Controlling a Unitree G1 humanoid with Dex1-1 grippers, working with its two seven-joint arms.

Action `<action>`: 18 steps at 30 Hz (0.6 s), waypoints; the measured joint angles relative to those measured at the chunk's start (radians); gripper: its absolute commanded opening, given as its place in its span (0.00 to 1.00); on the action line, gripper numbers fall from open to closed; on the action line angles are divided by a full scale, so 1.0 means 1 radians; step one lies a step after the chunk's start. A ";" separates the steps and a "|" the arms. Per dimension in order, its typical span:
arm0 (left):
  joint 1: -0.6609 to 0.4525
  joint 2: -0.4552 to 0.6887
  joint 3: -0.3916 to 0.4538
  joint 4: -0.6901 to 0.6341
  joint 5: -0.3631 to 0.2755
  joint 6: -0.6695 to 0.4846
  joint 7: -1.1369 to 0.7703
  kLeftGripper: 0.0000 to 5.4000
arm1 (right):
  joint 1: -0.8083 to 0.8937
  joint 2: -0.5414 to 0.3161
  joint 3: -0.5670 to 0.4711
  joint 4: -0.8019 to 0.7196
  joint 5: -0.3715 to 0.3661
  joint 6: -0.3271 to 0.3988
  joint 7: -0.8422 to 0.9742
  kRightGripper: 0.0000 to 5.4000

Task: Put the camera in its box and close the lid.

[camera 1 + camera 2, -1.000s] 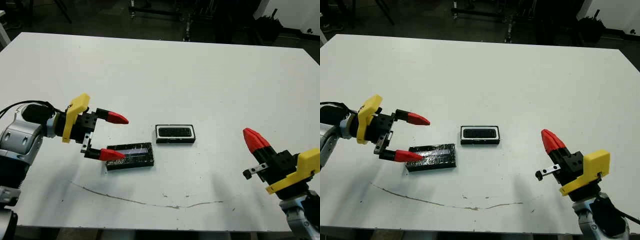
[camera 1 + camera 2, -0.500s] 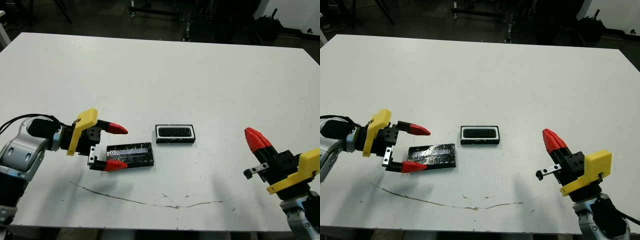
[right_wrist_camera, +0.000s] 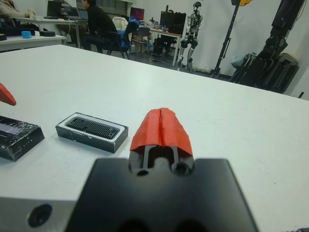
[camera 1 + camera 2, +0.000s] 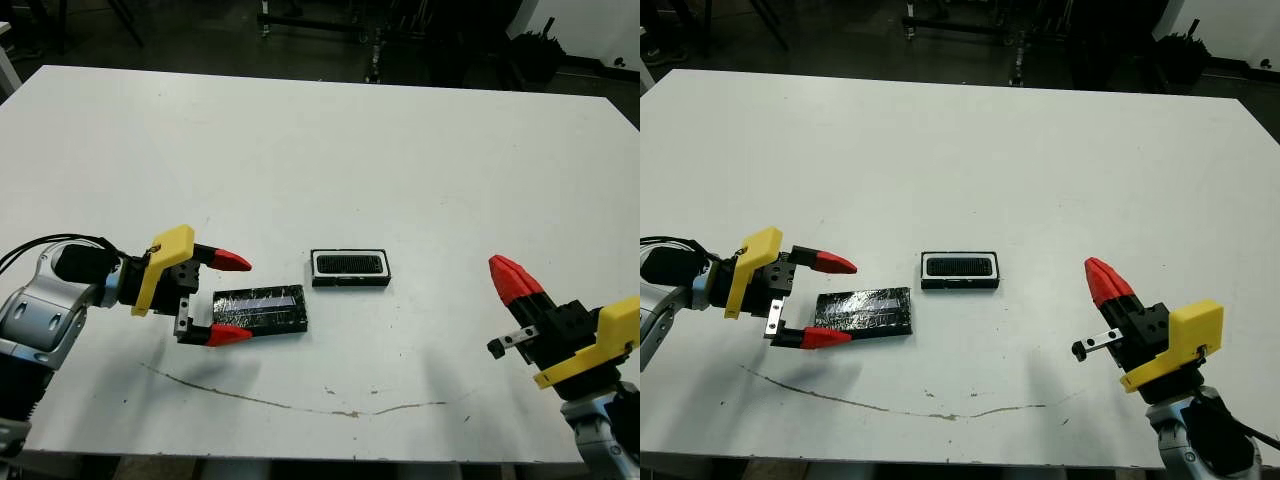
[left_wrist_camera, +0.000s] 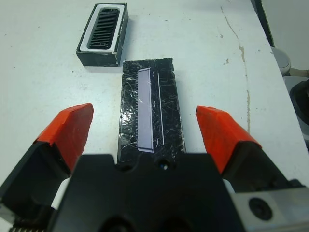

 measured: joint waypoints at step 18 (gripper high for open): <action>0.013 -0.003 -0.018 0.033 0.045 -0.020 0.032 1.00 | 0.000 -0.004 -0.006 -0.001 -0.003 0.000 0.011 0.00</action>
